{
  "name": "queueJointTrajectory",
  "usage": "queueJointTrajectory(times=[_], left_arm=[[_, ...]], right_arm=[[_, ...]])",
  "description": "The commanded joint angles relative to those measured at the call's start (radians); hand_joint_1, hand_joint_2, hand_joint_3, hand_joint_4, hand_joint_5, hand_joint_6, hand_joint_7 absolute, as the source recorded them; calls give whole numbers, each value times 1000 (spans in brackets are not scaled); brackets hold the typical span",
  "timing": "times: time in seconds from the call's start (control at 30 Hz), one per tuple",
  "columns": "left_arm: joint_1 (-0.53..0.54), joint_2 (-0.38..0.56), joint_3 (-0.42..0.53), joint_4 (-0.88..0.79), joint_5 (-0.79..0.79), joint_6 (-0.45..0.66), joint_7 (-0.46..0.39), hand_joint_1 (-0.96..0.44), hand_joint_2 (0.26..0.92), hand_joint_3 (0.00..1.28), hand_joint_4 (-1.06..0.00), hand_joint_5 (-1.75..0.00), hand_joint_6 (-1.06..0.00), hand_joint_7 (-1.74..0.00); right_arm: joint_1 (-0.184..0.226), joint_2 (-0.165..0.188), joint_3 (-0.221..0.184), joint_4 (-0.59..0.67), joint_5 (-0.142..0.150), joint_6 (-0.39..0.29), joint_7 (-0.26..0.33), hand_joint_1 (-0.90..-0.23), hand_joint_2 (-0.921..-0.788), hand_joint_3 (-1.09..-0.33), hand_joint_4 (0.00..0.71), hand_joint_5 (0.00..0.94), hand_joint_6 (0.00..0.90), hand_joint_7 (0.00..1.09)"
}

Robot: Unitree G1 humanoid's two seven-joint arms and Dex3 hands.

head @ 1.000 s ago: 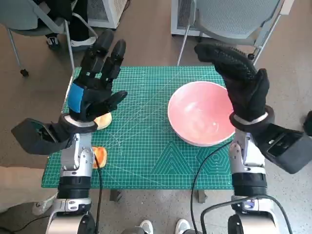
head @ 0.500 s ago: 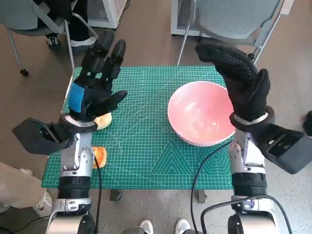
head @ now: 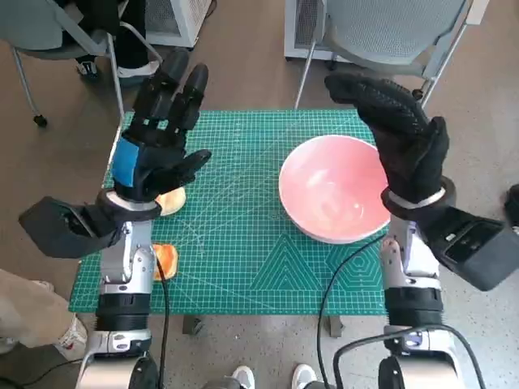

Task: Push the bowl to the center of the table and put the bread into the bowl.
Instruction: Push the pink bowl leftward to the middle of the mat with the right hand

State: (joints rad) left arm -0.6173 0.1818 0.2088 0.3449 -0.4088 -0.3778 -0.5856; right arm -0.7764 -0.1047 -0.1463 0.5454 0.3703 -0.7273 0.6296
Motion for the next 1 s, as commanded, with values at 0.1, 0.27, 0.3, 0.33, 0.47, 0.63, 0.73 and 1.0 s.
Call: queueJointTrajectory(times=[0.1,0.27,0.3,0.33,0.47,0.63,0.73,1.0], left_arm=[[35,28,20,-114,-29,47,20,-534,921,249,-48,-1,-21,-329],[50,28,17,-153,-28,57,34,-530,921,258,-40,0,-2,-361],[51,27,17,-155,-27,55,35,-530,921,259,-39,0,-1,-362],[54,27,16,-158,-26,54,37,-529,921,260,-39,0,-1,-363],[59,24,12,-163,-21,48,42,-527,921,264,-38,0,1,-365],[63,18,6,-159,-12,37,49,-523,921,267,-39,-1,1,-363],[65,15,2,-154,-9,31,49,-521,921,266,-42,-3,1,-366],[67,10,-5,-135,-12,19,39,-525,921,275,-43,-3,1,-368]], right_arm=[[23,13,4,-6,7,9,0,-676,-921,-825,113,0,36,365],[26,14,4,-18,6,18,-6,-671,-921,-825,114,0,36,367],[26,14,3,-19,6,19,-6,-671,-921,-824,114,0,36,367],[27,14,3,-22,6,21,-7,-670,-921,-824,115,1,36,367],[24,8,-1,-28,7,27,-10,-669,-921,-823,116,1,36,367],[-5,-29,-38,26,36,34,16,-670,-921,-820,118,2,39,366],[-39,-58,-69,107,54,23,39,-670,-921,-816,119,3,41,365],[-131,-130,-143,369,19,-34,0,-678,-921,-826,107,0,44,354]])
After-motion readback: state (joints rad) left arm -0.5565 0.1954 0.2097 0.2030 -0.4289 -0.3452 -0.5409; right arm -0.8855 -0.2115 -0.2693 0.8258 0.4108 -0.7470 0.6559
